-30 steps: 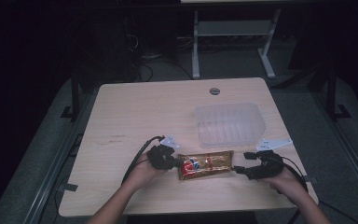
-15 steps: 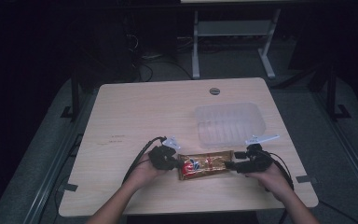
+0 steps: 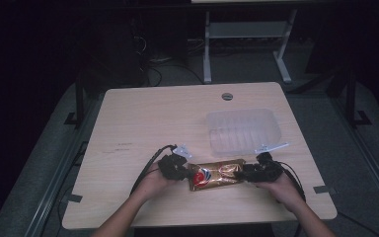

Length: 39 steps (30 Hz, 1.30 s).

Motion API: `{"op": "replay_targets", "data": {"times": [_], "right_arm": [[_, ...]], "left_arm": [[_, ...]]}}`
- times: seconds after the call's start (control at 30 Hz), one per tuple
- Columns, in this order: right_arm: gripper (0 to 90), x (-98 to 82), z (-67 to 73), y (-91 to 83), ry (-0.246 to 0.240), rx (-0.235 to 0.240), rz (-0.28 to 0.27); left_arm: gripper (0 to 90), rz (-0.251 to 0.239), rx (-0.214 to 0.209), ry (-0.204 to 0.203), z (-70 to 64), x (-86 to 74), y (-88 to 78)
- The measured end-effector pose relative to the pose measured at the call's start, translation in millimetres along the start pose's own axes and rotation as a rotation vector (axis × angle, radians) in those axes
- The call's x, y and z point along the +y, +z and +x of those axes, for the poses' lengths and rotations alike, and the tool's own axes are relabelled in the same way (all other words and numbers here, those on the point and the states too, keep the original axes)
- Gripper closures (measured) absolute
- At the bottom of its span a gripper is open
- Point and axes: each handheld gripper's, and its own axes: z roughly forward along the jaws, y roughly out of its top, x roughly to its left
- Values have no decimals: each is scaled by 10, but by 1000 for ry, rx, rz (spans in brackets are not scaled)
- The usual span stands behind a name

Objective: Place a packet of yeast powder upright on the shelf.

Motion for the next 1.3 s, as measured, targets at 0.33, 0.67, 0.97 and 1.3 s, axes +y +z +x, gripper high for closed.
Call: {"op": "replay_targets", "data": {"times": [0.33, 0.67, 0.97, 1.3], "right_arm": [[721, 10, 8, -5, -17, -6, -15], [890, 13, 31, -46, -98, -13, -23], [900, 40, 43, -179, -131, 56, -80], [900, 106, 108, -372, -166, 163, -162]], "left_arm": [[899, -2, -5, -6, -3, -2, 16], [899, 0, -4, 3, 5, -5, 12], [899, -8, -1, -9, 35, -18, -29], [899, -26, -5, -18, 67, -26, -76]]}}
